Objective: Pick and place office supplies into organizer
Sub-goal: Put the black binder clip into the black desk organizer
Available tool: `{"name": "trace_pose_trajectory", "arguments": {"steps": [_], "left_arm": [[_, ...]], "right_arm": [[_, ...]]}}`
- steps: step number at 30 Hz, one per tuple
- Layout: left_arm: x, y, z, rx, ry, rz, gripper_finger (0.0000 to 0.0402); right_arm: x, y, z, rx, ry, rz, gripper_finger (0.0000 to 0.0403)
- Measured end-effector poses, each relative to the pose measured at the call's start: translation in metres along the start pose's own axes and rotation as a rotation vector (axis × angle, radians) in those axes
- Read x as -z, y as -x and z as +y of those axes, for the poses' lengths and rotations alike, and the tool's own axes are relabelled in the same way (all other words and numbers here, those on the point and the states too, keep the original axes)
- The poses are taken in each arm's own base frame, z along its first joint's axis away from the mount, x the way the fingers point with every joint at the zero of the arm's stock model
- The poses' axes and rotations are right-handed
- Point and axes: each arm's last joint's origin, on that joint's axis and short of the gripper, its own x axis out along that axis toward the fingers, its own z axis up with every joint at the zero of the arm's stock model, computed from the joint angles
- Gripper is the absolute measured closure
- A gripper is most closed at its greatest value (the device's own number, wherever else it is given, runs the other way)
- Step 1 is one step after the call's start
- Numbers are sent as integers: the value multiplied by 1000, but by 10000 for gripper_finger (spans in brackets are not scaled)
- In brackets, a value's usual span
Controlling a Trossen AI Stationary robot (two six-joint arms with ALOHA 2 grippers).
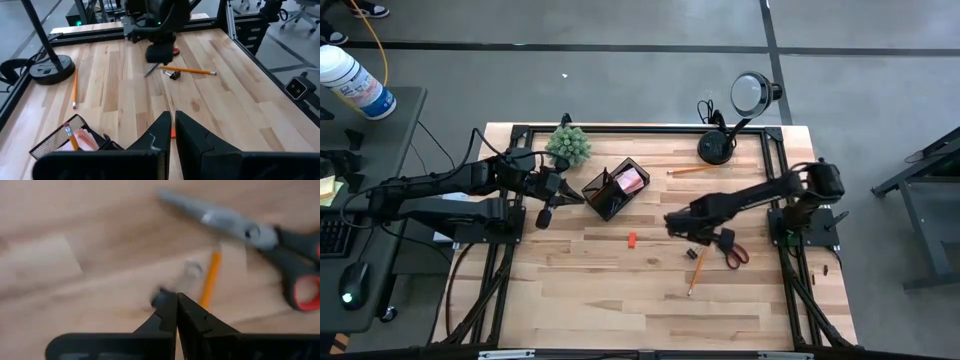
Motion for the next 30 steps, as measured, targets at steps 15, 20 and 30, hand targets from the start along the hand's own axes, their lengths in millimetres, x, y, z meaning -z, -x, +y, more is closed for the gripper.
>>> {"name": "trace_pose_trajectory", "arguments": {"steps": [15, 20, 30], "left_arm": [[-7, -31, 12, -10, 112, -42, 387], [-6, -50, 20, -47, 194, -39, 387], [-8, -62, 29, -195, 384, -82, 387]], "right_arm": [[11, 29, -44, -139, 286, -115, 403], [11, 30, -40, -191, 483, -177, 403], [16, 31, -35, -162, 1654, -246, 403]]}}
